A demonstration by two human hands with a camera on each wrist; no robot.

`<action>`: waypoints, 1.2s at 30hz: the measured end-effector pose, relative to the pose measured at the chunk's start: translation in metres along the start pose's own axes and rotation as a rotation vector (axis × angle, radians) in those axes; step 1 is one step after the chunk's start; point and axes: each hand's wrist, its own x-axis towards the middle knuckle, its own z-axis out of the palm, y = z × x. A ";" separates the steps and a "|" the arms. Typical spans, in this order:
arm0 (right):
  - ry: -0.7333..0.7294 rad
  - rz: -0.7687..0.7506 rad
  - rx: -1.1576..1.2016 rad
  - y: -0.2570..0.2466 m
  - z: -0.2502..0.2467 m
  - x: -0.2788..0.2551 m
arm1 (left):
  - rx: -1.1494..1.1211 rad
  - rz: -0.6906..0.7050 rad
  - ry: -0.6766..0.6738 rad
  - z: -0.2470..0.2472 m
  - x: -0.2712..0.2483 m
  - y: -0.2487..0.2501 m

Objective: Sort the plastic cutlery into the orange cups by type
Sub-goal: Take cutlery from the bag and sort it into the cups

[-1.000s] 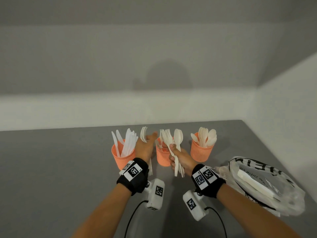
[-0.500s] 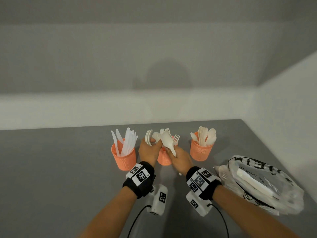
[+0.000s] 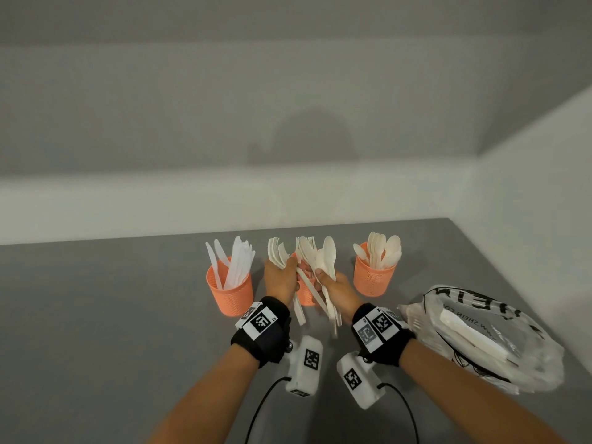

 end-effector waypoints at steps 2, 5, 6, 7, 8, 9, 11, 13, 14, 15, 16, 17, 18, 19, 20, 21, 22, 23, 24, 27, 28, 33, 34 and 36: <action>-0.013 0.008 0.053 -0.001 -0.001 0.000 | -0.013 -0.014 0.004 0.000 0.002 0.000; -0.049 0.049 0.090 -0.002 -0.006 0.001 | -0.011 -0.030 0.072 -0.005 0.009 0.001; -0.057 0.055 0.068 -0.001 -0.009 0.001 | -0.037 -0.040 0.082 -0.007 0.011 0.002; -0.073 0.046 0.047 -0.001 -0.010 0.001 | -0.075 -0.049 0.085 -0.010 0.013 0.003; -0.093 0.033 0.037 -0.001 -0.011 0.001 | -0.088 -0.054 0.068 -0.012 0.012 0.006; -0.109 0.025 0.029 -0.001 -0.012 0.001 | -0.064 -0.059 0.041 -0.013 0.011 0.009; -0.128 0.022 -0.007 -0.003 -0.011 -0.001 | 0.054 -0.062 -0.040 -0.012 0.005 0.015; -0.153 0.011 -0.040 -0.006 -0.009 -0.004 | 0.096 -0.048 -0.112 -0.009 0.000 0.020; -0.169 0.003 -0.046 -0.007 -0.008 -0.006 | 0.094 -0.044 -0.147 -0.007 -0.001 0.022; -0.182 -0.002 -0.054 -0.009 -0.007 -0.007 | 0.088 -0.038 -0.179 -0.006 -0.002 0.022; -0.188 -0.004 -0.065 -0.009 -0.006 -0.009 | 0.087 -0.027 -0.204 -0.005 -0.003 0.023; -0.190 -0.005 -0.083 -0.009 -0.006 -0.010 | 0.089 -0.019 -0.222 -0.004 -0.002 0.022; -0.194 -0.004 -0.100 -0.009 -0.006 -0.010 | 0.099 -0.016 -0.241 -0.003 -0.003 0.022; -0.200 0.001 -0.115 -0.010 -0.007 -0.010 | 0.116 -0.009 -0.264 -0.002 -0.003 0.022; -0.205 0.006 -0.124 -0.010 -0.007 -0.010 | 0.139 0.004 -0.283 -0.001 -0.005 0.023; -0.214 0.005 -0.136 -0.012 -0.009 -0.010 | 0.168 0.021 -0.300 0.000 -0.007 0.023; -0.223 0.002 -0.152 -0.014 -0.010 -0.009 | 0.193 0.039 -0.319 0.001 -0.009 0.025; -0.238 -0.001 -0.173 -0.016 -0.012 -0.008 | 0.206 0.056 -0.342 0.002 -0.011 0.026; -0.255 -0.002 -0.195 -0.018 -0.013 -0.009 | 0.212 0.068 -0.364 0.003 -0.013 0.027; -0.314 0.027 -0.239 -0.023 -0.019 -0.008 | 0.207 0.085 -0.416 0.005 -0.013 0.026; -0.330 0.044 -0.247 -0.023 -0.020 -0.007 | 0.213 0.089 -0.419 0.007 -0.012 0.025; -0.336 0.085 -0.253 -0.023 -0.025 -0.003 | 0.320 0.114 -0.382 0.018 -0.005 0.020; -0.308 0.071 -0.245 -0.024 -0.025 -0.002 | 0.340 0.135 -0.359 0.020 -0.005 0.021; -0.199 0.004 -0.253 -0.023 -0.026 0.002 | 0.357 0.182 -0.307 0.025 -0.005 0.019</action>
